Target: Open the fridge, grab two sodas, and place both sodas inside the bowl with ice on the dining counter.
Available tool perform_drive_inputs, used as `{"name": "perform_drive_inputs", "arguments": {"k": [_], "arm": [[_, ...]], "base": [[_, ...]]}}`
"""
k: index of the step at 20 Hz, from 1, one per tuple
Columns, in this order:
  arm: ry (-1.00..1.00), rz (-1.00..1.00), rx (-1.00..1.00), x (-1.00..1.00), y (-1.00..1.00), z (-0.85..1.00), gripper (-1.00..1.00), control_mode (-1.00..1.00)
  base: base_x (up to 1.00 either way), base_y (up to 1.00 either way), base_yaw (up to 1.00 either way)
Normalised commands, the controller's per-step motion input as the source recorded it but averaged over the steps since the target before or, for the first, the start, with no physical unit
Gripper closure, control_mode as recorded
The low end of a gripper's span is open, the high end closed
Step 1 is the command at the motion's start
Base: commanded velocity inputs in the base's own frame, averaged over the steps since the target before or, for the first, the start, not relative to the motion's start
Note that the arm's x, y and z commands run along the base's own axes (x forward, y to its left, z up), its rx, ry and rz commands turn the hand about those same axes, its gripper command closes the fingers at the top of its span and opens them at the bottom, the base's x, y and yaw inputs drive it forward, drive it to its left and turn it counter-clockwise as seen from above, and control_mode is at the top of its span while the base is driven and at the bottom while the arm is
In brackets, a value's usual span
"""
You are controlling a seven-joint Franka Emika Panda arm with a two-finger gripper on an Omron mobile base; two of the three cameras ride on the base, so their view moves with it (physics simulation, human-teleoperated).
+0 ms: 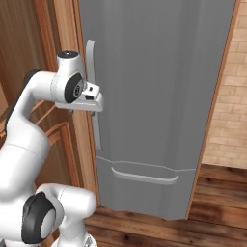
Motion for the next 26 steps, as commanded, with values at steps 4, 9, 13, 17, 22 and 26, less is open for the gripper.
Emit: {"name": "perform_drive_inputs", "arguments": {"k": [4, 9, 13, 17, 22, 26], "arm": [[0.00, 0.00, 0.00, 0.00, 0.00, 0.00, -1.00, 1.00], [0.00, 0.00, 0.00, 0.00, 0.00, 0.00, -1.00, 1.00], [0.00, 0.00, 0.00, 0.00, 0.00, 0.00, -1.00, 1.00], [0.00, 0.00, 0.00, 0.00, 0.00, 0.00, -1.00, 1.00], [-0.06, -0.02, 0.00, 0.15, 0.23, -0.09, -1.00, -1.00], [-0.15, -0.08, 0.01, 0.59, 0.43, 0.00, -1.00, -1.00]], "base": [[-0.07, 0.35, -0.01], [-0.18, 0.43, 0.00], [-0.06, 0.47, 0.00], [0.00, 0.22, 0.00], [0.00, 0.00, 0.00], [0.00, 0.00, 0.00]]}}
